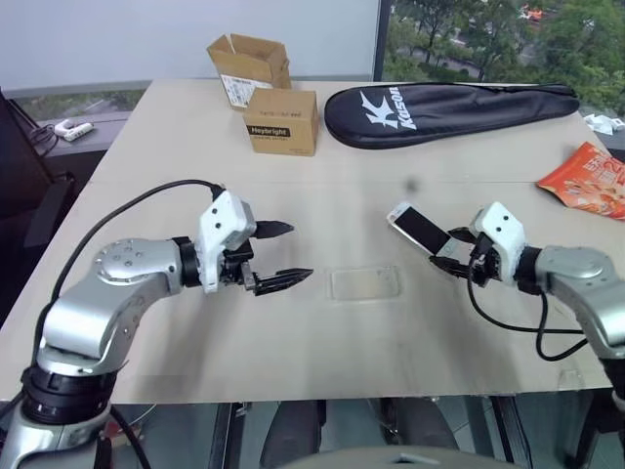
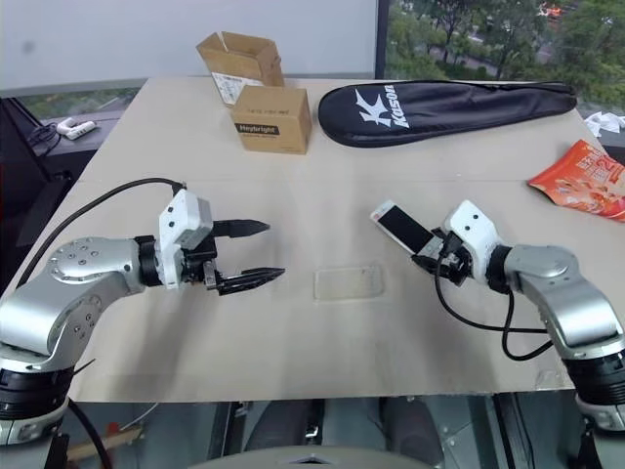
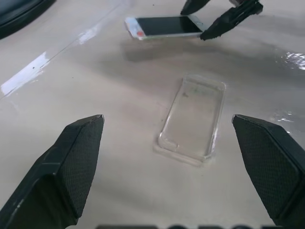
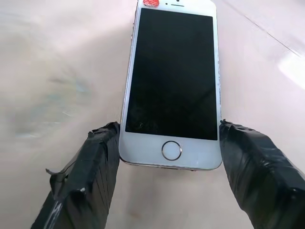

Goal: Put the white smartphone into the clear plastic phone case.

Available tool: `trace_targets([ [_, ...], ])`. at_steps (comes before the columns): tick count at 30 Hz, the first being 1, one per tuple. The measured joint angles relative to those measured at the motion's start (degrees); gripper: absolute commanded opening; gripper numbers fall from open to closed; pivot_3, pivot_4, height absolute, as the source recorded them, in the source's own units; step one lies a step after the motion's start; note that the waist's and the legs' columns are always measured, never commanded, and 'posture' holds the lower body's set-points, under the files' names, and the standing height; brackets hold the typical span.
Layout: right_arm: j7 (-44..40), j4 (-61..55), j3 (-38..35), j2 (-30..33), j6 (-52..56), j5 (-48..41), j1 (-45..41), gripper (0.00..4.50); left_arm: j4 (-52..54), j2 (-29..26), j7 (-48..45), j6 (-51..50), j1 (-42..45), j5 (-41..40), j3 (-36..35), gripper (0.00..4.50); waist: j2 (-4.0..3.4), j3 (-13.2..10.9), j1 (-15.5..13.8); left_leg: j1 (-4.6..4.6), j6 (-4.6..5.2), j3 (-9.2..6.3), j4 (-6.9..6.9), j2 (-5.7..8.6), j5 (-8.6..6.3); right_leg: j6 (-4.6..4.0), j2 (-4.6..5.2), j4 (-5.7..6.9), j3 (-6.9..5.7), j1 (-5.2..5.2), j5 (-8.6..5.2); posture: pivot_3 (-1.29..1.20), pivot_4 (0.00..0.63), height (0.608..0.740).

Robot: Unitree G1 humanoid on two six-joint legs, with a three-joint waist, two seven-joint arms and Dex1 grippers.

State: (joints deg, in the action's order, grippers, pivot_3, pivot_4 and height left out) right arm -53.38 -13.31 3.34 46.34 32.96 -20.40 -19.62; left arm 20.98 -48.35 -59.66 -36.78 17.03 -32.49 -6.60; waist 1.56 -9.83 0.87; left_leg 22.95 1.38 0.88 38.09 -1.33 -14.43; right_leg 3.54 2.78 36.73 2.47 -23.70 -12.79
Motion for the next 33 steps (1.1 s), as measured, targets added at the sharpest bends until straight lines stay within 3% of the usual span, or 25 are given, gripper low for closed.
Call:
trace_targets([
  [2, -4.8, 1.4, 0.2, 0.7, -2.3, -0.6, -2.8, 2.8, -2.7, -0.5, -2.7, 1.8, 1.6, 0.0, 0.1, 3.75, 0.0, 0.0, 0.0, 0.0, 0.0, 0.0, 0.0, 0.0, 0.0, 0.0, 0.0, 0.0, 0.0, 0.0, 0.0, 0.0, 0.15, 0.74],
  [6, -13.0, 4.6, 2.5, 1.3, -5.7, -0.8, -5.9, 2.8, -6.3, -0.2, -7.9, 4.9, 5.1, 0.0, 2.7, 1.72, 0.0, 0.0, -0.2, 0.07, 0.0, -0.03, -0.01, 0.0, 0.0, 0.22, 0.0, -0.05, -0.04, -0.01, 0.13, 0.0, 0.15, 0.74],
  [9, -17.7, 7.0, 4.9, 1.3, -8.7, -0.3, -7.3, 2.8, -10.7, 2.9, -10.9, 7.5, 9.5, 0.7, 5.9, 0.71, 0.0, 0.0, -0.4, 0.11, 0.0, -0.04, 0.02, 0.01, 0.0, 0.23, 0.01, -0.07, -0.08, -0.01, 0.13, 0.0, 0.15, 0.74],
  [10, -19.6, 7.7, 5.7, 1.3, -10.6, 0.3, -7.4, 2.8, -13.1, 4.6, -12.0, 8.6, 11.6, 1.2, 7.4, 0.15, 0.0, -0.1, -0.4, 0.12, 0.0, -0.05, 0.04, 0.01, 0.0, 0.24, 0.01, -0.07, -0.07, 0.0, 0.14, 0.0, 0.15, 0.74],
  [16, -25.1, 11.9, 10.0, 1.6, -16.6, 4.7, -10.5, 2.8, -25.2, 11.0, -17.1, 15.7, 21.0, 6.4, 14.4, 0.06, -0.01, -0.1, -0.1, 0.13, 0.0, -0.02, 0.15, 0.03, 0.0, 0.24, 0.0, -0.02, -0.05, -0.01, 0.15, 0.0, 0.15, 0.74],
  [20, -27.0, 17.4, 12.6, 1.3, -23.4, 9.9, -15.3, 2.8, -29.6, 11.8, -21.7, 20.5, 23.4, 10.9, 19.0, 0.06, -0.04, -0.1, 0.2, 0.08, 0.0, -0.01, 0.12, 0.01, 0.0, 0.24, -0.04, 0.01, -0.02, -0.02, 0.14, 0.0, 0.15, 0.74],
  [33, -30.4, 25.0, 18.8, -3.5, -32.4, 16.5, -21.6, 2.8, -28.2, 13.1, -24.7, 22.4, 20.6, 14.5, 23.1, 0.06, -0.1, -0.1, -0.2, 0.79, 0.0, -0.14, 0.31, 0.01, 0.01, 0.24, -0.01, 0.07, -0.14, -0.6, 0.17, 0.0, 0.15, 0.74],
])
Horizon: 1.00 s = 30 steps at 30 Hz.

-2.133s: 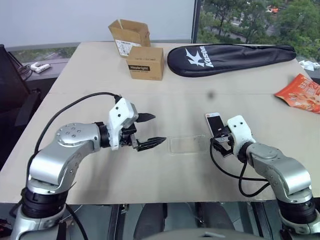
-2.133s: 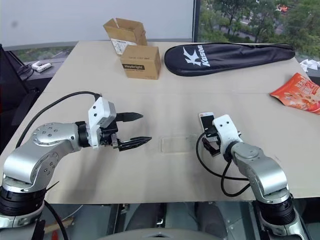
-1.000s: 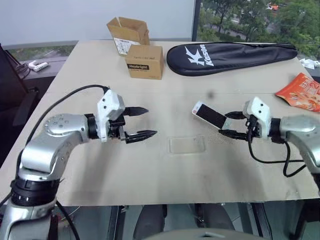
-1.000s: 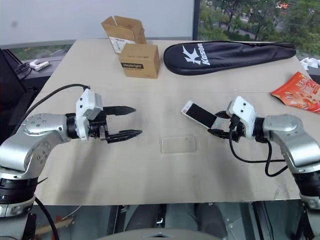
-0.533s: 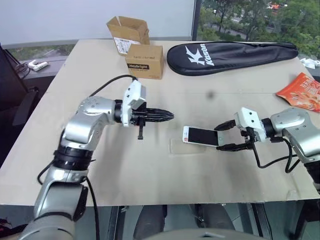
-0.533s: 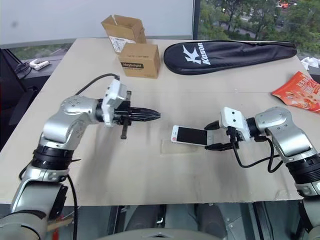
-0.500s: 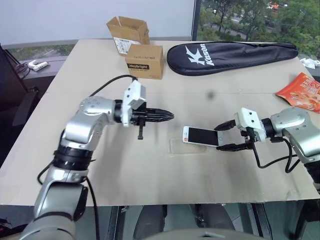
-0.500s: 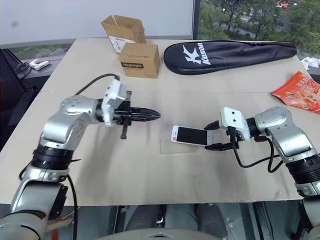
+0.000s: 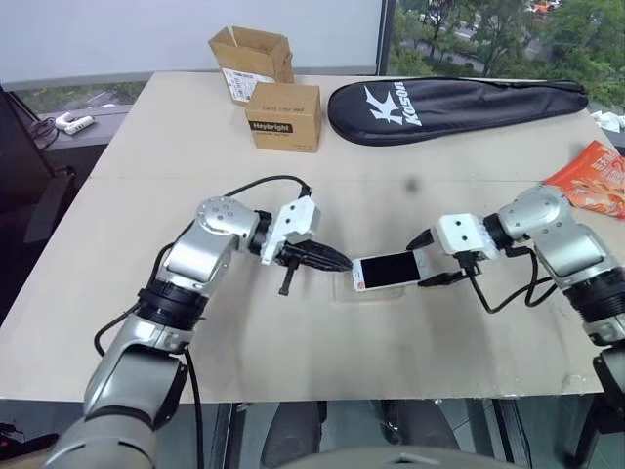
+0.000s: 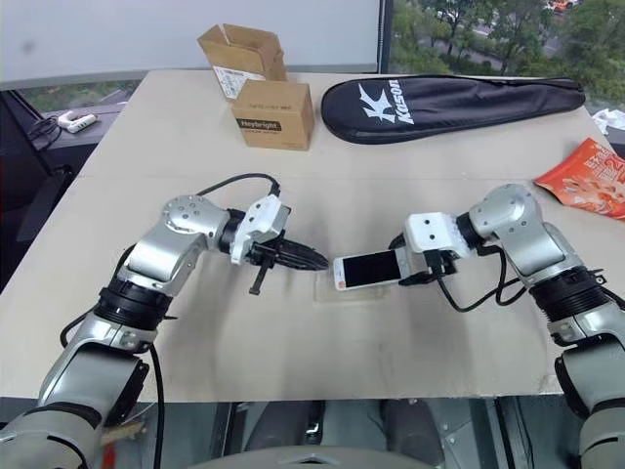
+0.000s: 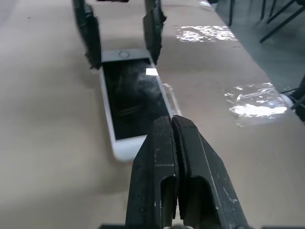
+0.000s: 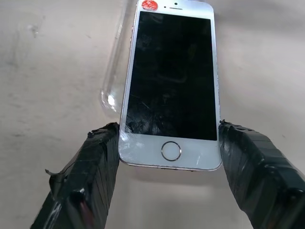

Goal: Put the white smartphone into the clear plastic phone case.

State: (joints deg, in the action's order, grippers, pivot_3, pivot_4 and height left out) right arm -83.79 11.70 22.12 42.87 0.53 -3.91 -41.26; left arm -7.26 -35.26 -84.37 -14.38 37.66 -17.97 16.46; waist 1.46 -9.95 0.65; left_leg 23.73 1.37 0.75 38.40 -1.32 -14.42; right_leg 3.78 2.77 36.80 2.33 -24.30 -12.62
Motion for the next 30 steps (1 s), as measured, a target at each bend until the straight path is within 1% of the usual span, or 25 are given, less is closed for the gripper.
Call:
trace_targets([
  [4, -0.7, 0.7, 0.1, -0.1, -1.2, 0.7, -1.4, 2.8, 1.2, 0.1, 1.8, -2.2, -0.6, 0.9, 0.2, 0.06, -0.01, 0.0, 0.1, -0.03, 0.0, -0.01, 0.0, 0.0, 0.0, 0.0, -0.01, 0.03, 0.0, 0.0, 0.0, 0.0, 0.15, 0.74],
  [10, -1.0, 0.8, 0.5, -0.1, -1.4, 1.5, -1.4, 2.8, 1.4, 1.5, 4.7, -4.1, -0.7, 4.1, 2.9, 0.06, -0.01, 0.0, 0.1, -0.02, 0.0, -0.02, 0.0, 0.01, 0.0, 0.0, -0.01, 0.04, -0.01, 0.0, 0.0, 0.0, 0.15, 0.74],
  [14, -1.0, 0.4, 0.5, -0.1, -1.1, 1.8, -1.4, 2.8, 1.4, 2.5, 5.3, -5.3, -0.7, 4.8, 4.1, 0.06, -0.01, 0.0, 0.1, -0.03, 0.0, -0.03, 0.0, 0.0, 0.0, 0.0, -0.01, 0.05, -0.01, 0.0, 0.0, 0.0, 0.15, 0.74],
  [18, -1.0, -1.7, 0.5, 0.2, -0.7, 2.0, -0.9, 2.8, 1.4, 3.2, 6.0, -5.3, -0.6, 6.0, 4.5, 0.06, -0.01, 0.0, 0.1, -0.03, 0.0, -0.03, 0.0, 0.0, 0.0, 0.0, -0.01, 0.05, -0.02, 0.0, 0.0, 0.0, 0.15, 0.74],
  [23, -1.1, -4.9, 0.6, 1.0, 1.7, 2.5, -0.1, 2.8, 1.0, 2.9, 5.9, -4.6, -0.6, 9.1, 6.3, 0.06, -0.01, 0.0, 0.1, -0.03, 0.0, -0.03, 0.01, 0.01, 0.0, 0.0, -0.01, 0.06, -0.02, 0.0, 0.0, 0.0, 0.15, 0.74],
  [30, -0.9, -9.4, 1.2, 1.1, 5.3, 3.2, 2.1, 2.8, 1.0, 2.4, 6.1, -3.8, -0.6, 10.5, 6.6, 0.06, -0.02, 0.0, 0.1, -0.04, 0.0, -0.05, 0.03, 0.01, 0.0, 0.0, -0.01, 0.09, -0.03, 0.01, 0.0, 0.0, 0.15, 0.74],
])
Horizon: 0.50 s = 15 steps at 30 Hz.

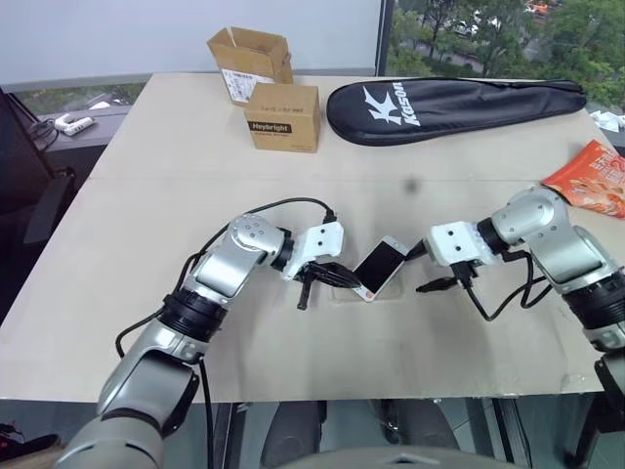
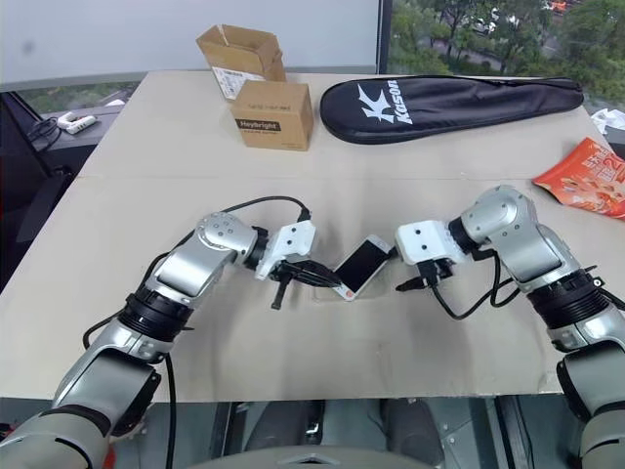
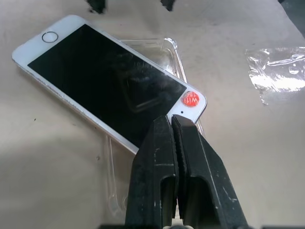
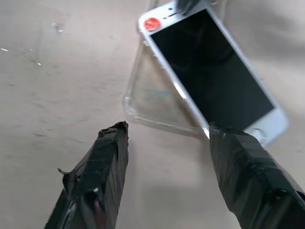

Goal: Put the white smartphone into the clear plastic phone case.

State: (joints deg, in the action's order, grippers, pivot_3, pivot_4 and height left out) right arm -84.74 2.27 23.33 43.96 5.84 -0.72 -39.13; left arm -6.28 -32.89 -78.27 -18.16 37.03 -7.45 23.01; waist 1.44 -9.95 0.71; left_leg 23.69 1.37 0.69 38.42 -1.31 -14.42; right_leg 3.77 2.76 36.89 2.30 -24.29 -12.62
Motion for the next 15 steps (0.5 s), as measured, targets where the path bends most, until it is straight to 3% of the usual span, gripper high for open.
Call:
trace_targets([
  [7, 0.1, -1.9, 0.3, 0.0, 3.5, -0.7, 0.3, 2.8, 0.0, 0.0, 0.2, 0.4, 0.0, 0.6, 0.0, 0.06, 0.0, 0.0, 0.0, -0.03, 0.0, 0.0, 0.03, 0.0, 0.0, 0.0, 0.0, 0.05, 0.0, 0.02, 0.0, 0.0, 0.15, 0.74],
  [10, -0.1, -0.3, 0.2, -0.5, 5.8, -2.4, -1.2, 3.63, 0.0, -0.1, 0.1, 0.9, 0.0, 0.7, 0.0, 0.0, 0.0, 0.0, 0.1, -0.04, 0.0, 0.01, 0.04, 0.0, 0.0, 0.0, 0.0, 0.05, 0.01, 0.02, 0.0, 0.0, 0.15, 0.74],
  [12, 0.1, 2.4, -0.8, -1.6, 8.0, -3.7, -3.1, 4.45, -0.1, 0.0, 0.0, 1.2, 0.0, 1.0, 0.1, 0.0, 0.0, 0.0, 0.1, -0.05, 0.0, 0.01, 0.05, 0.0, 0.0, 0.0, 0.0, 0.06, 0.01, 0.04, 0.0, 0.0, 0.15, 0.74],
  [15, 1.7, 7.5, -3.5, -5.8, 12.5, -6.5, -6.3, 4.45, -0.4, 0.0, -0.2, 1.4, 0.1, 1.1, 0.1, 0.0, -0.02, 0.0, 0.1, -0.08, 0.0, -0.02, 0.04, 0.0, 0.0, -0.01, -0.01, 0.08, -0.01, 0.07, 0.0, 0.0, 0.15, 0.74],
])
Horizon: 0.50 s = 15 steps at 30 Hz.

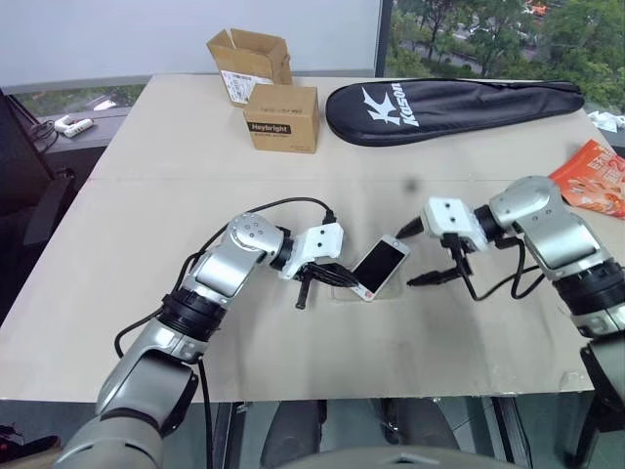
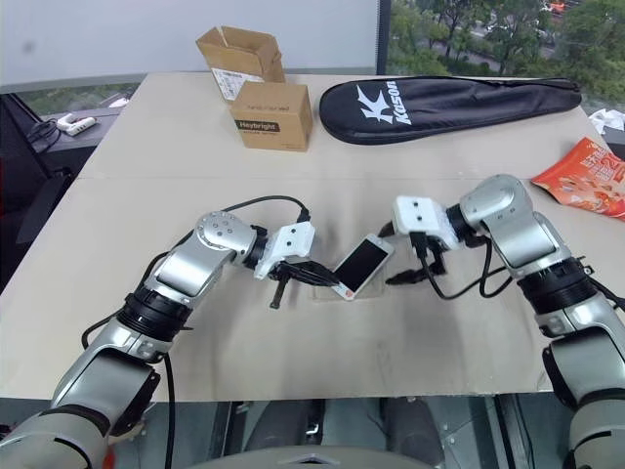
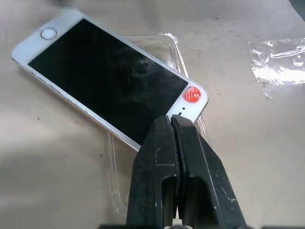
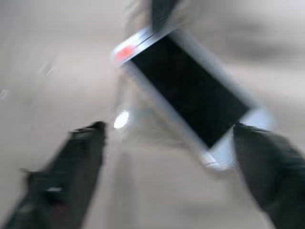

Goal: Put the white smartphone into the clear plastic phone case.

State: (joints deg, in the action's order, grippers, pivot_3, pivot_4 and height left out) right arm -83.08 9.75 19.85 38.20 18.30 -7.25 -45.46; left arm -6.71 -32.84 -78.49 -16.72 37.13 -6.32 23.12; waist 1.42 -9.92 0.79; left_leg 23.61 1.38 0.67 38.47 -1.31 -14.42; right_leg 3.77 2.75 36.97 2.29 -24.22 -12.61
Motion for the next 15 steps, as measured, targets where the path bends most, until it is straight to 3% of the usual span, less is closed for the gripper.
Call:
trace_targets([
  [6, 2.0, 8.5, -0.9, -6.3, 7.3, -2.4, -3.8, 4.45, -0.9, 0.1, -0.2, 0.6, 0.3, 0.2, 0.1, 0.0, -0.01, 0.0, -0.2, 0.04, 0.0, -0.04, 0.0, 0.02, 0.0, 0.0, 0.02, 0.02, -0.06, 0.0, 0.0, 0.0, 0.15, 0.74],
  [15, -1.2, 22.2, 1.4, -12.6, 3.5, -0.8, -9.6, 4.45, -1.4, 0.1, -1.0, 0.9, 0.6, 0.7, 0.1, 0.0, -0.06, 0.0, 0.0, 0.02, 0.0, -0.07, 0.0, 0.03, 0.0, 0.0, 0.02, 0.08, -0.08, 0.0, 0.01, 0.0, 0.15, 0.74],
])
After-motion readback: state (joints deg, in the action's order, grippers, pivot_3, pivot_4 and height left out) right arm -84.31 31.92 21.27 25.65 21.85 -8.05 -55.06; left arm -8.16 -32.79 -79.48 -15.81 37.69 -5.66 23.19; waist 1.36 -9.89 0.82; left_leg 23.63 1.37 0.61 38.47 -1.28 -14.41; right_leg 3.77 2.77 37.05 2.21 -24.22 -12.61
